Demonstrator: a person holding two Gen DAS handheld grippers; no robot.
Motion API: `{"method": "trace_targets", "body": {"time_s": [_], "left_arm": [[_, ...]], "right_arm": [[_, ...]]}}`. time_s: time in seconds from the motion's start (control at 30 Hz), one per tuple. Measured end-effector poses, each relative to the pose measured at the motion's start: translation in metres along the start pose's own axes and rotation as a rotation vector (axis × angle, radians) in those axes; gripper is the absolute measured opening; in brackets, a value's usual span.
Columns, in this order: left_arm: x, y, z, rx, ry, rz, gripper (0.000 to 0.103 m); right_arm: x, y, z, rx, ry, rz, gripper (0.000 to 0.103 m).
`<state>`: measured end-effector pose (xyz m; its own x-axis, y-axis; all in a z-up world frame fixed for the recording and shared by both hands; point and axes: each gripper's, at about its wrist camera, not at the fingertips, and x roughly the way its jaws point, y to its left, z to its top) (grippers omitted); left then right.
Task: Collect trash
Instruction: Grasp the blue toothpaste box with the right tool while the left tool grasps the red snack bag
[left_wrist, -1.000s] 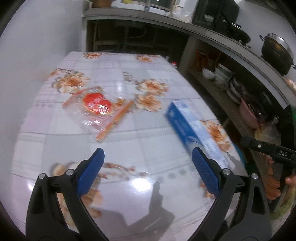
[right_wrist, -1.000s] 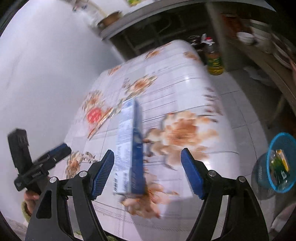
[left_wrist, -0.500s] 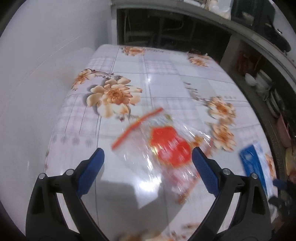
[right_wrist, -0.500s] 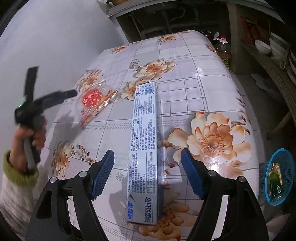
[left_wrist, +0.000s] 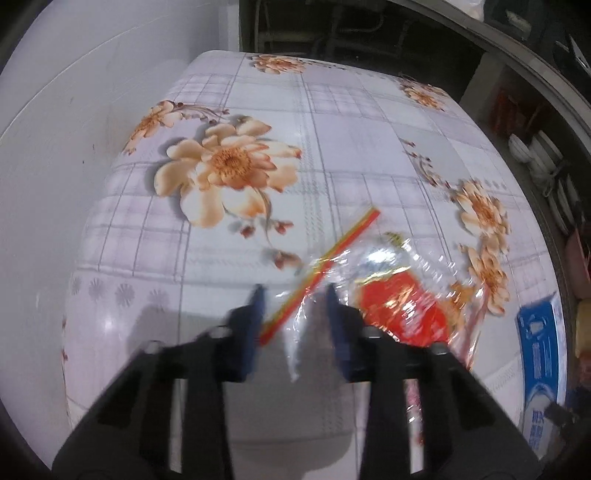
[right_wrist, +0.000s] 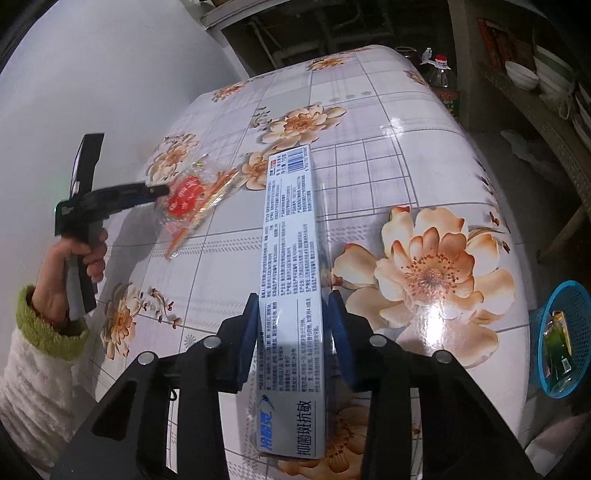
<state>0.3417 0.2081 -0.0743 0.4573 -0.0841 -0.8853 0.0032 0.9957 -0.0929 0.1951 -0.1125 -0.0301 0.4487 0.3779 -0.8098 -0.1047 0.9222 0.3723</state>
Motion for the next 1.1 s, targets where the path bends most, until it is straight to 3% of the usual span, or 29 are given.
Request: {"method": "trace_targets", "body": {"time_s": [0.2,0.37,0.43,0.57,0.63,0.7,0.77,0.87,1.0,1.03,1.1], "left_arm": [[-0.023,-0.012,-0.038,-0.05,0.009,-0.124,0.001],[-0.045,-0.029,-0.079,-0.061,0.027,-0.268,0.0],[-0.052,-0.033,-0.087,-0.047,0.019,-0.284,0.0],[-0.071,-0.04,-0.093,0.003,-0.05,-0.22,0.0],[-0.072,-0.039,-0.088,0.002,-0.061,-0.208,0.01],[-0.07,-0.035,-0.075,-0.023,-0.078,-0.184,0.046],[-0.064,-0.033,-0.056,-0.026,-0.106,-0.138,0.057],[-0.047,-0.033,-0.028,-0.001,-0.095,-0.097,0.061],[-0.013,-0.038,-0.001,0.032,-0.024,-0.028,0.06],[-0.006,-0.041,0.001,0.05,-0.013,-0.014,0.056],[0.001,-0.046,-0.003,0.082,0.006,-0.006,0.032]], "right_arm": [[-0.007,-0.005,-0.006,0.009,0.002,0.019,0.036],[-0.016,-0.014,-0.01,0.023,-0.014,0.014,0.036],[-0.021,-0.016,-0.011,0.025,-0.023,0.012,0.036],[-0.021,-0.018,-0.011,0.029,-0.026,0.001,0.036],[-0.019,-0.017,-0.01,0.027,-0.029,-0.006,0.036],[-0.016,-0.015,-0.009,0.024,-0.03,-0.014,0.036],[-0.013,-0.014,-0.008,0.026,-0.027,-0.019,0.036],[-0.009,-0.012,-0.008,0.025,-0.024,-0.025,0.036],[-0.007,-0.011,-0.007,0.024,-0.025,-0.03,0.036],[-0.007,-0.011,-0.007,0.025,-0.025,-0.03,0.036],[-0.006,-0.011,-0.006,0.028,-0.026,-0.029,0.036]]}}
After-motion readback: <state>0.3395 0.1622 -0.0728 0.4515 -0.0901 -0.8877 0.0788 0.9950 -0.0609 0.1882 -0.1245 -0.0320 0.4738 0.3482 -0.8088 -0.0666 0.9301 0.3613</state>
